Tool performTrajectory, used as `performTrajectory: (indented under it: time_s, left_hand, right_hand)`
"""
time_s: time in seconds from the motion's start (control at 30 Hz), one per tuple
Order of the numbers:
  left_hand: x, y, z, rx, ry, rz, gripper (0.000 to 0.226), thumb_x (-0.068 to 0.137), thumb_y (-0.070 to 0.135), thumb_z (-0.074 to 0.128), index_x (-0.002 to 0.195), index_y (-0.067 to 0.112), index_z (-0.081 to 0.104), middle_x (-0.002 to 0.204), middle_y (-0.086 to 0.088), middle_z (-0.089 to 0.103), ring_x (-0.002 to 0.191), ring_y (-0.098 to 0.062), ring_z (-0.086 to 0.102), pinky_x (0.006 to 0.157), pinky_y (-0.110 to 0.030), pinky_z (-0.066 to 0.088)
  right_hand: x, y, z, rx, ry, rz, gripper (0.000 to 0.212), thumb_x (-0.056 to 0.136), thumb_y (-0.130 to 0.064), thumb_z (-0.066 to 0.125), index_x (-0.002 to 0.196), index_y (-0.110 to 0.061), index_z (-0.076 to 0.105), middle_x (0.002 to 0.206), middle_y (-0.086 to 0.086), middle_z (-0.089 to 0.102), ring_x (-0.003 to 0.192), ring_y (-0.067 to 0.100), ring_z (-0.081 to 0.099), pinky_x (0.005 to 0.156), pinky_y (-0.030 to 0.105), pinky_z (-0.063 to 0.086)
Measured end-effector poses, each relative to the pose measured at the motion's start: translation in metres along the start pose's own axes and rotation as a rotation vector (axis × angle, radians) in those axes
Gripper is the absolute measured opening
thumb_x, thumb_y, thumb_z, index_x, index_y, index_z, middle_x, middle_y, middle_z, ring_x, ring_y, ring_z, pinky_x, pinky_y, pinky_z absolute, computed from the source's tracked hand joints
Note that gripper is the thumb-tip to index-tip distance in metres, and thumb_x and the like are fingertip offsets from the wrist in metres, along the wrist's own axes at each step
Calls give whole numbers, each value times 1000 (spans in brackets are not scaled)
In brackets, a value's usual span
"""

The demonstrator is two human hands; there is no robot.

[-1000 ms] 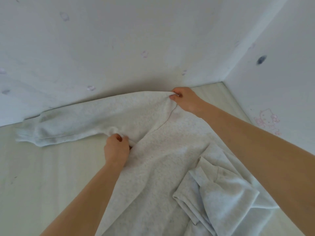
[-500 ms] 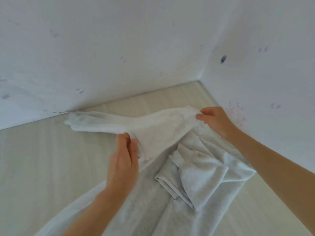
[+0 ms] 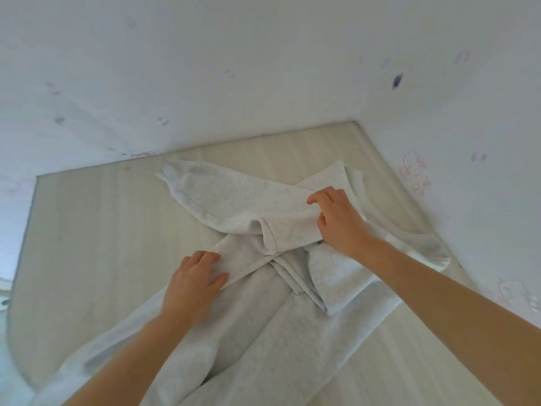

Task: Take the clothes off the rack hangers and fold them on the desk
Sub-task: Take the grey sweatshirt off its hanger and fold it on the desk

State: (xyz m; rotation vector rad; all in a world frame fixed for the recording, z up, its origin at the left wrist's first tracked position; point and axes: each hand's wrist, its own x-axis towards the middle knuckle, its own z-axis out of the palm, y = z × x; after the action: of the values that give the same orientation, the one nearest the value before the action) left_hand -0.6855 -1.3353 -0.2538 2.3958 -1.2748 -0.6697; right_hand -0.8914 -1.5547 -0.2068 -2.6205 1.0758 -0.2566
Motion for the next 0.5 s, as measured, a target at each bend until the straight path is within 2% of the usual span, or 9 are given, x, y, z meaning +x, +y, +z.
performTrajectory:
  time_s: [0.1, 0.17, 0.27, 0.33, 0.43, 0.5]
  left_hand:
    - [-24, -20, -7, 118, -3, -7, 43, 90, 44, 61, 127, 23, 55, 126, 6, 52, 114, -19, 49, 95, -33, 42]
    - [-39, -35, -11, 158, -3, -8, 41, 87, 41, 65, 123, 22, 58, 122, 5, 54, 110, -22, 52, 91, -34, 45]
    - [-55, -62, -15, 245, 40, 2, 31, 83, 23, 70, 113, 17, 65, 111, 0, 61, 95, -25, 56, 76, -33, 46]
    - [-63, -80, -21, 290, 80, -3, 26, 81, 14, 72, 107, 16, 67, 103, 0, 62, 87, -24, 56, 69, -31, 44]
    - [-71, -98, -36, 352, 133, -19, 20, 77, 3, 72, 93, 15, 66, 87, -1, 61, 74, -25, 55, 60, -30, 36]
    - [-75, -107, -46, 365, 164, -25, 23, 74, -5, 69, 86, 14, 65, 79, -2, 59, 66, -24, 53, 54, -29, 33]
  right_hand:
    - [-6, -45, 19, -50, 16, -385, 25, 84, 2, 48, 104, -6, 62, 104, 9, 58, 96, 27, 52, 80, 38, 50]
    - [-16, -69, 33, -99, 30, -619, 30, 83, -2, 38, 98, -6, 64, 95, 9, 60, 88, 26, 55, 75, 37, 50]
    - [-27, -89, 53, -260, -10, -839, 36, 79, 0, 34, 93, -9, 66, 87, 6, 61, 84, 23, 58, 91, 36, 39]
    - [-28, -92, 62, -457, -113, -854, 24, 73, -6, 49, 90, -11, 65, 86, 5, 61, 85, 25, 60, 94, 38, 37]
    - [-22, -84, 61, -702, -224, -673, 27, 67, -17, 63, 94, -14, 65, 92, 7, 64, 89, 29, 61, 84, 37, 46]
    - [-15, -80, 57, -806, -212, -535, 29, 66, -26, 68, 94, -17, 68, 86, 5, 65, 76, 26, 62, 75, 35, 47]
